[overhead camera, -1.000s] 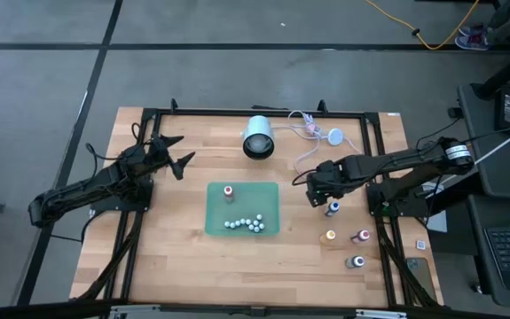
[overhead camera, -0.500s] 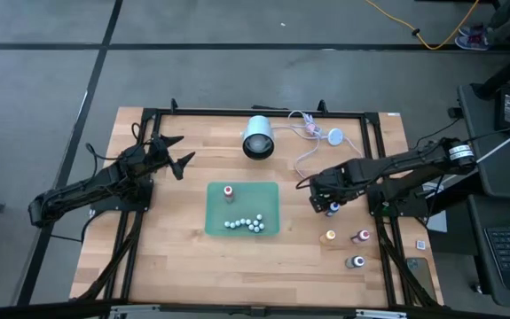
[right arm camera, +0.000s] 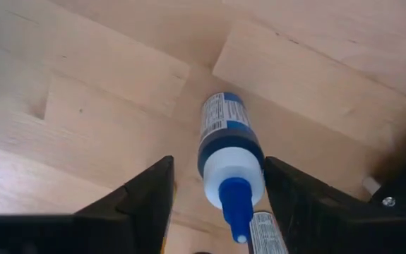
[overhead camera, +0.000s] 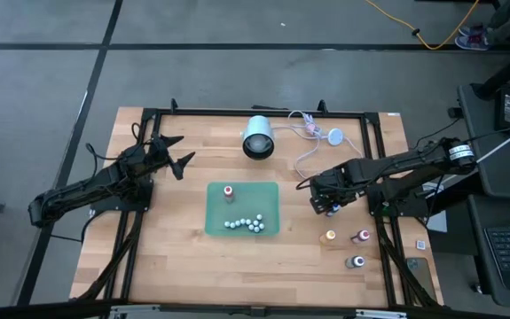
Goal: Pick & Place food coloring
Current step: Put the large blue food coloring bottle into the bin
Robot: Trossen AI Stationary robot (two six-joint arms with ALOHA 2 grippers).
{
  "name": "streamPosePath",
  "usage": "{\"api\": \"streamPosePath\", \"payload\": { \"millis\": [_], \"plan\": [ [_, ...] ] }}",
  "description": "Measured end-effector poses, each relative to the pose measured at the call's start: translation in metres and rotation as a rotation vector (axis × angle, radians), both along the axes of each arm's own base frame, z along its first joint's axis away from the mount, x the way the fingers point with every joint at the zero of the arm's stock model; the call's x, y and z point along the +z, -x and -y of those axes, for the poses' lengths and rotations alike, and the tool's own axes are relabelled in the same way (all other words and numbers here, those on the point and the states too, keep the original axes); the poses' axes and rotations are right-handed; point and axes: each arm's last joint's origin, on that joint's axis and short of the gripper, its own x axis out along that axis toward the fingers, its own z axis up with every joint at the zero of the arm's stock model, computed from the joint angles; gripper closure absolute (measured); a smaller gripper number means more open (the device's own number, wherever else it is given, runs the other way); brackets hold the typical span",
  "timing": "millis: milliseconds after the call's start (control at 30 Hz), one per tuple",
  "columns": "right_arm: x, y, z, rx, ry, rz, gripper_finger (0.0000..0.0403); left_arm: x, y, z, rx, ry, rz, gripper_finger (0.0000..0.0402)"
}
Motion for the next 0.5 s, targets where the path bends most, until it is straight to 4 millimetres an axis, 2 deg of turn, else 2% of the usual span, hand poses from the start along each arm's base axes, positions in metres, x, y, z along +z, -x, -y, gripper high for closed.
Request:
{"api": "streamPosePath", "payload": {
  "millis": [500],
  "plan": [
    [0.0001,0.0029,-0.0011,0.007,-0.046,-0.034,0.0278,0.0,0.0,0.0,0.0,0.0,0.0,0.0041]
  ]
}}
